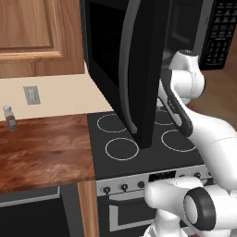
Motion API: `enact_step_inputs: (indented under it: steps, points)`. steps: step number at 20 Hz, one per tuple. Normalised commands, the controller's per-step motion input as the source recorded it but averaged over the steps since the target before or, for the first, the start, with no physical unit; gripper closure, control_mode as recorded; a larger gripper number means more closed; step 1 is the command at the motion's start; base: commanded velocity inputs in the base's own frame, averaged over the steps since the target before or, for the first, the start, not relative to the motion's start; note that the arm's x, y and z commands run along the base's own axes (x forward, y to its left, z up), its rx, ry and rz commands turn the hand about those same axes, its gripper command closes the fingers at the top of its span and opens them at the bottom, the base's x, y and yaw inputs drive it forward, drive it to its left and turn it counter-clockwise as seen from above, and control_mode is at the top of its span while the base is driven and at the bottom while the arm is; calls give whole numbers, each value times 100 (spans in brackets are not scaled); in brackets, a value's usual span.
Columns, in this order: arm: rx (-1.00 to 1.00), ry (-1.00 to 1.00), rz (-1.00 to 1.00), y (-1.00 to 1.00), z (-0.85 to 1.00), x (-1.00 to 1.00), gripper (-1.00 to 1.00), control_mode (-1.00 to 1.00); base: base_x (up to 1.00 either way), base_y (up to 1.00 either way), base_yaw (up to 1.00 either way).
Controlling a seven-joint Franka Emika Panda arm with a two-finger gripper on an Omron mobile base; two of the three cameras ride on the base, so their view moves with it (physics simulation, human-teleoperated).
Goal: Close the microwave door.
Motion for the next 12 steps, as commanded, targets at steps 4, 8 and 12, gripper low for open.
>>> enact_step_inputs:
  steps: [4,8,12]
  points:
    - [0,-12,0,0,0,-50,-100,-100,0,0,0]
    - [0,-36,2,2,16,-99,-100,-100,0,0,0]
    - [0,-47,1,10,29,-100,-100,-100,0,0,0]
